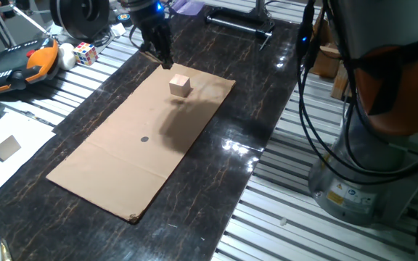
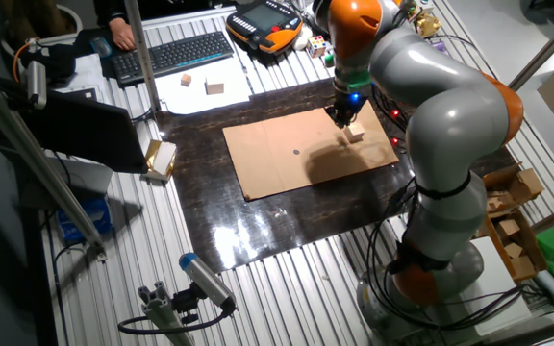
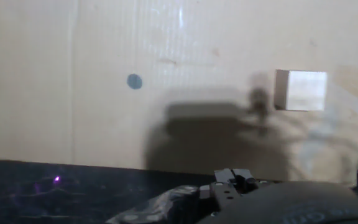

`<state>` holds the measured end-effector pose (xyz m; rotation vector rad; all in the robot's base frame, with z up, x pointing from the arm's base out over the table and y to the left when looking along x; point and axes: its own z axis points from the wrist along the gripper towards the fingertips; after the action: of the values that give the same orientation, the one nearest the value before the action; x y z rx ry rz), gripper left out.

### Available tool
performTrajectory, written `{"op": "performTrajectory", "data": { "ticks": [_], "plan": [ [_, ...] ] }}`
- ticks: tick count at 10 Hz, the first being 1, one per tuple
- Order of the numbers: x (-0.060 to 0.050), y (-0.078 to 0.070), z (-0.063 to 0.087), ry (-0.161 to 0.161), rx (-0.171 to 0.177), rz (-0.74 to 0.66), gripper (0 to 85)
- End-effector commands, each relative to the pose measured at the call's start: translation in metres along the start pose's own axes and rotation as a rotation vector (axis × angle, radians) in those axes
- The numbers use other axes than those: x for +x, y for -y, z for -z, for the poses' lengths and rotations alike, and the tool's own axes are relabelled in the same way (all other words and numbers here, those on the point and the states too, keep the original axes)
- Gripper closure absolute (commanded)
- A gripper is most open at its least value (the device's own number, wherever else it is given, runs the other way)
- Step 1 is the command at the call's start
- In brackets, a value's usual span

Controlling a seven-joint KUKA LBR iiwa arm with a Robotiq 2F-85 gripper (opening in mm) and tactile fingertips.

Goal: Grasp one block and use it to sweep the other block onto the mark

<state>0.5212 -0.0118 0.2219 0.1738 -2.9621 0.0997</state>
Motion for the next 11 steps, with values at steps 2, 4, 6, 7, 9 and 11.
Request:
{"op": "performTrajectory", "data": {
  "ticks": [2,4,6,7,9,11],
  "plan": [
    [-0.01,0.013,-0.02,0.049,0.004,0.003,32.0],
    [-0.021,0.025,-0.034,0.065,0.012,0.014,18.3],
    [-0.028,0.036,-0.045,0.079,0.016,0.017,15.0],
    [-0.032,0.043,-0.051,0.08,0.009,0.027,13.0],
    [-0.044,0.058,-0.062,0.076,-0.009,0.053,11.7],
    [-0.053,0.068,-0.075,0.082,-0.026,0.073,11.0]
  ]
}}
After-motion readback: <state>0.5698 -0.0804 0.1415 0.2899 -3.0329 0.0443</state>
